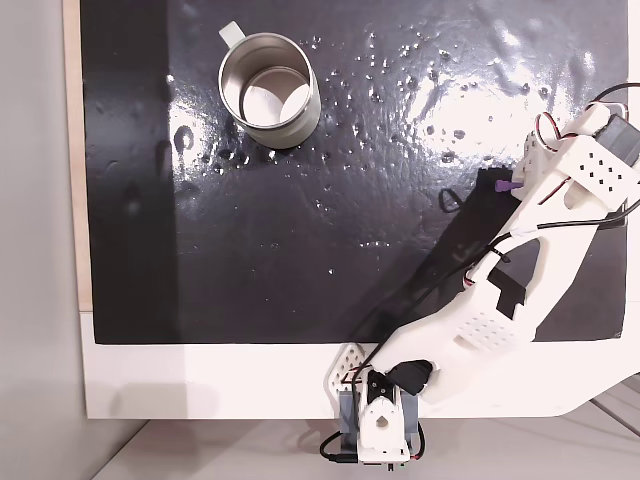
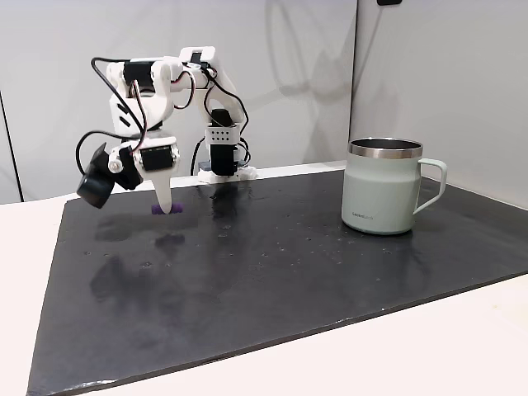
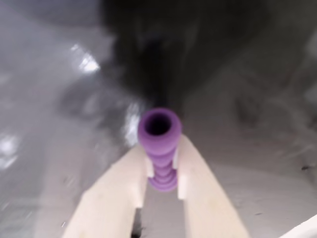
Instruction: Grasp a pengrip and put it in the cup.
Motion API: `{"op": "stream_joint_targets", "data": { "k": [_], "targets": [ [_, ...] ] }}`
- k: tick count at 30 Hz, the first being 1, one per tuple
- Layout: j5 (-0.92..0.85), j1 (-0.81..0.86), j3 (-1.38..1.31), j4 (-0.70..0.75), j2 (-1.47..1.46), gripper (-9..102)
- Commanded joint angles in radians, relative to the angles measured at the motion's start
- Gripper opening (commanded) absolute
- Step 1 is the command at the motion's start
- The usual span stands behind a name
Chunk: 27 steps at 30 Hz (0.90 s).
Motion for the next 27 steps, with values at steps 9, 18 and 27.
{"op": "stream_joint_targets", "data": {
  "k": [9,18,27],
  "targets": [
    [0.018,0.021,0.118,0.015,0.426,0],
    [0.021,-0.005,0.103,0.017,0.609,0],
    [0.002,-0.029,0.08,0.018,0.736,1]
  ]
}}
